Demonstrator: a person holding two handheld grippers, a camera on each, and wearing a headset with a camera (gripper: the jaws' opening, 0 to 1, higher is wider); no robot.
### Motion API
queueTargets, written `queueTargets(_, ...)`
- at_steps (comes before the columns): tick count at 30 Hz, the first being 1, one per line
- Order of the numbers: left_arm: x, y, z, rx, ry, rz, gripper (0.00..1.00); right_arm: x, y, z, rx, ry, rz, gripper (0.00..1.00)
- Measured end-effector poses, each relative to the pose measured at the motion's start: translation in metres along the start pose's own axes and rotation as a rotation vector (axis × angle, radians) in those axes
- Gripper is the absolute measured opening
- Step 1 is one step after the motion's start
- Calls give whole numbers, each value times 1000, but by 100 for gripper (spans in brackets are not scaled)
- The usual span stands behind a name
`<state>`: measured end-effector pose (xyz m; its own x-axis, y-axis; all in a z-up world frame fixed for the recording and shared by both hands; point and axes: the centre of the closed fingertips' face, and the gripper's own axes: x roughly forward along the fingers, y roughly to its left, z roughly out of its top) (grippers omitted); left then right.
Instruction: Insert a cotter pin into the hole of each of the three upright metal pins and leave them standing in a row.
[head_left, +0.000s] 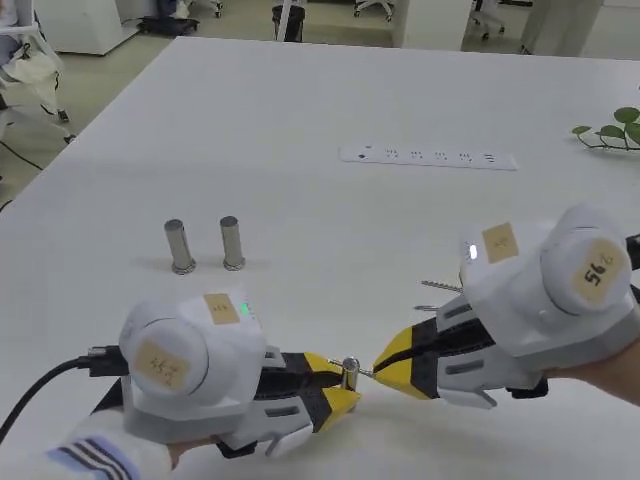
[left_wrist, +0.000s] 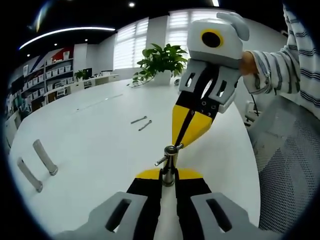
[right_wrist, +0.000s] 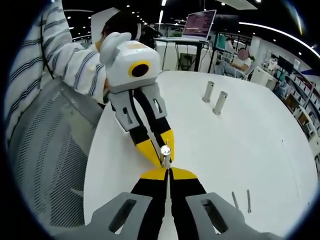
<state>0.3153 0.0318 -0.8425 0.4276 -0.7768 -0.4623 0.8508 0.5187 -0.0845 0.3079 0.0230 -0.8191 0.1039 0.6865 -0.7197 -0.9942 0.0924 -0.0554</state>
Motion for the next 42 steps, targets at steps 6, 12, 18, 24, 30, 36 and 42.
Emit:
queueTargets(6, -1, 1, -1, -5, 3, 6, 8, -2, 5, 1, -1, 3, 13, 3)
queueTargets(12, -2, 1, -1, -6, 6, 13, 8, -2, 8, 2, 9, -5, 14, 3)
queueTargets(18, -3, 1, -2, 1, 19, 34, 8, -2, 6, 6, 32, -18, 3, 3)
queueTargets(24, -5, 2, -2, -17, 22, 57, 8, 0, 6, 12, 43, -30, -2, 3)
queueTargets(30, -6, 3, -3, -23, 25, 70, 8, 2, 5, 14, 56, -36, -10, 3)
queueTargets(36, -6, 3, -3, -30, 25, 74, 8, 1, 6, 14, 40, -46, -15, 4)
queueTargets(42, -6, 2, -3, -34, 25, 77, 8, 1, 9, 17, 36, -64, -7, 8)
